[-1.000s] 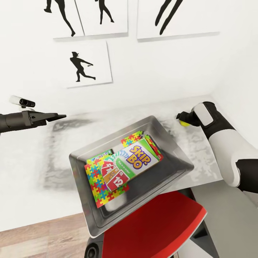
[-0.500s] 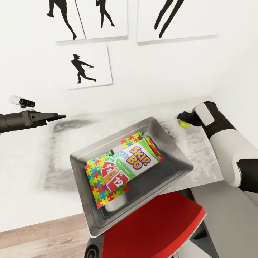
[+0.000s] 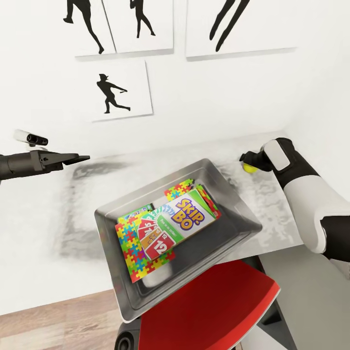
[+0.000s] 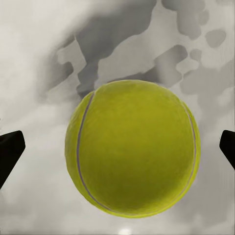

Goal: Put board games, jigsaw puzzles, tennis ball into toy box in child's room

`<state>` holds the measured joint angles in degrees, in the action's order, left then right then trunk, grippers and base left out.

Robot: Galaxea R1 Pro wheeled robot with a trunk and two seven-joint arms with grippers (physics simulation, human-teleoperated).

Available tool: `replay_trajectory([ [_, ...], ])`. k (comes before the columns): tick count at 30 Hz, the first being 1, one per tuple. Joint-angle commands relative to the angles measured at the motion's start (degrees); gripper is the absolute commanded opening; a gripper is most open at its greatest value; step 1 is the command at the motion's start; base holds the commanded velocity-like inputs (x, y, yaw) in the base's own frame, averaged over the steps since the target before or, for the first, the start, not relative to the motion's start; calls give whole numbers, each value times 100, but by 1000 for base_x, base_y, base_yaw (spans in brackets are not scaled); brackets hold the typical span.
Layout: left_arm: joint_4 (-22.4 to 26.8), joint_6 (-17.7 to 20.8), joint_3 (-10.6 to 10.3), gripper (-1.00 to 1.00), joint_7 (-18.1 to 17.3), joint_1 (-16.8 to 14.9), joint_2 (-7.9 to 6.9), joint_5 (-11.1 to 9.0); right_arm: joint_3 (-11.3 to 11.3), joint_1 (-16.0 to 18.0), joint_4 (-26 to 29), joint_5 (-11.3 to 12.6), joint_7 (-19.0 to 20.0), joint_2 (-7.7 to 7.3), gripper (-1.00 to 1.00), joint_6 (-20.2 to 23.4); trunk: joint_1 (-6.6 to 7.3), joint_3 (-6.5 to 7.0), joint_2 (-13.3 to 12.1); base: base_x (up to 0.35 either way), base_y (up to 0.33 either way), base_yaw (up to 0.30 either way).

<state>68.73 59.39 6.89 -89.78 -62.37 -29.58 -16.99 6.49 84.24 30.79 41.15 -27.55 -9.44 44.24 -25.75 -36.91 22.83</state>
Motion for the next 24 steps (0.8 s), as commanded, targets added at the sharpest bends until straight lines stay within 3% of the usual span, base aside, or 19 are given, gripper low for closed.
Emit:
replay_trajectory([
  [1,0,61,-3,100,-22,-4,-1,2,46,4,6,60,-49,-8,100,12,-3,-8,9,0,0,0],
  [24,0,61,-3,100,-22,-5,2,2,38,4,-12,72,-42,-42,100,23,-3,-8,9,0,0,0],
])
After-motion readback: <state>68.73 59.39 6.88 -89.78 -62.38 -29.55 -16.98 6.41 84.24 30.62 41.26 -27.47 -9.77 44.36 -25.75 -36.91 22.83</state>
